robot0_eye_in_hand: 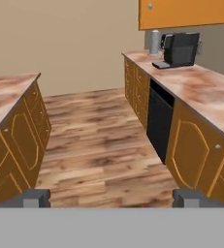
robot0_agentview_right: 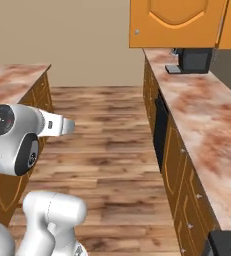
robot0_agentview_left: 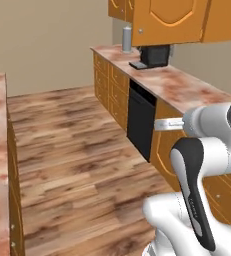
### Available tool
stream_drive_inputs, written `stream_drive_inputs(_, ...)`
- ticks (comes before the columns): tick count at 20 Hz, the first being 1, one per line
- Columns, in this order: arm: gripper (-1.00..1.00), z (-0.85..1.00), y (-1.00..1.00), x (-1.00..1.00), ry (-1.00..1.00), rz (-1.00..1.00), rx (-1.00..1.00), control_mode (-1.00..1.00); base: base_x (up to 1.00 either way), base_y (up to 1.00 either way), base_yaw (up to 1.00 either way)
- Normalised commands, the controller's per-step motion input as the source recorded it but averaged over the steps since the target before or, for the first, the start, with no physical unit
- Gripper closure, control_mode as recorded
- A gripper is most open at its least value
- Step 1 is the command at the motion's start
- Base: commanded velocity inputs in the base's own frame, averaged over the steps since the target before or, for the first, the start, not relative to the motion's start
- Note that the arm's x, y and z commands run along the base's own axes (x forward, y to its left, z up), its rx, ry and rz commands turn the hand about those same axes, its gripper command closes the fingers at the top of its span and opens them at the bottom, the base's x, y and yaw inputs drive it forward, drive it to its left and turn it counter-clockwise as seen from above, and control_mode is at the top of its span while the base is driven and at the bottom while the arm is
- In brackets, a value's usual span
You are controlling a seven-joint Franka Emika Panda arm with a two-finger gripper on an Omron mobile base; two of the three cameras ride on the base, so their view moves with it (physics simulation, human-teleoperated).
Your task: There is a bowl on the dining counter. Grab a lemon wedge from the fridge and place it in the bowl. Then get the liquor bottle and glass cup from the cabinet and place them next to the bowl.
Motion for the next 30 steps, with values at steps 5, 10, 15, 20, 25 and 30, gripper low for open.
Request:
stream_drive_inputs(5,-1.00,0.00,0.00,0.00,0.00,0.00,0.00,1.00,1.00,0.54,-0.16)
stream_drive_inputs(10,-1.00,0.00,0.00,0.00,0.00,0.00,0.00,1.00,1.00,0.56,-0.17)
stream_drive_inputs(15,-1.00,0.00,0.00,0.00,0.00,0.00,0.00,1.00,1.00,0.48,-0.19)
stream_drive_inputs(20,-1.00,0.00,0.00,0.00,0.00,0.00,0.00,1.00,1.00,0.46,-0.20)
stream_drive_inputs(25,-1.00,0.00,0.00,0.00,0.00,0.00,0.00,1.00,0.99,0.40,-0.25)
stream_drive_inputs(30,-1.00,0.00,0.00,0.00,0.00,0.00,0.00,1.00,0.89,0.34,-0.33)
